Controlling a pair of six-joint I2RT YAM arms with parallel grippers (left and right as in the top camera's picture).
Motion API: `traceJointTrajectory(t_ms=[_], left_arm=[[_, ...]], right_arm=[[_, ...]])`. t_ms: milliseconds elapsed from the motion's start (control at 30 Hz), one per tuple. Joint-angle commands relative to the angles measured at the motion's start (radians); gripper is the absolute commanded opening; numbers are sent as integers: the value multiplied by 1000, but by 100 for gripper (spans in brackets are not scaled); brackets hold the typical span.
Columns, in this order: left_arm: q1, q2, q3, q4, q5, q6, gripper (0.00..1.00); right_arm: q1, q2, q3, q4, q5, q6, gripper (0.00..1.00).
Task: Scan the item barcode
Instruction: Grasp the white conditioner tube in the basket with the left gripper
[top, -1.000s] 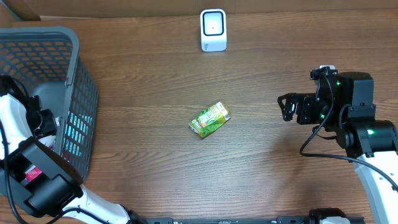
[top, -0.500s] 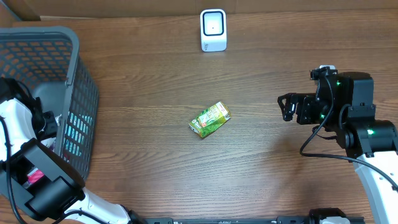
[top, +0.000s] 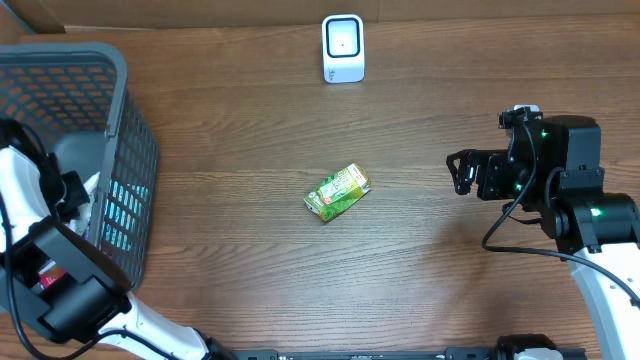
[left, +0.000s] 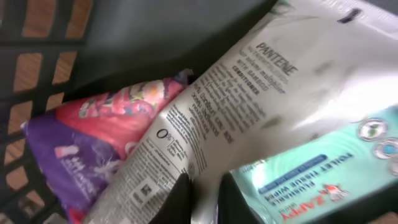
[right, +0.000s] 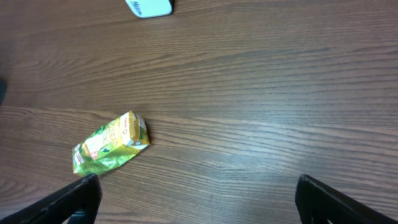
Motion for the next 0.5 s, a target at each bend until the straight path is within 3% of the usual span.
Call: traceJointTrajectory(t_ms=[0, 367, 433, 467], left_arm=[[8, 10, 144, -59, 69, -76, 4], [8, 10, 560, -274, 236, -124, 4], [8, 10, 568, -288, 235, -99, 34], [8, 10, 561, -293, 234, -90, 44]], right_arm=[[5, -1, 31, 6, -5, -7, 100], [5, -1, 31, 6, -5, -7, 100], [5, -1, 31, 6, -5, -7, 100], [5, -1, 31, 6, -5, -7, 100]])
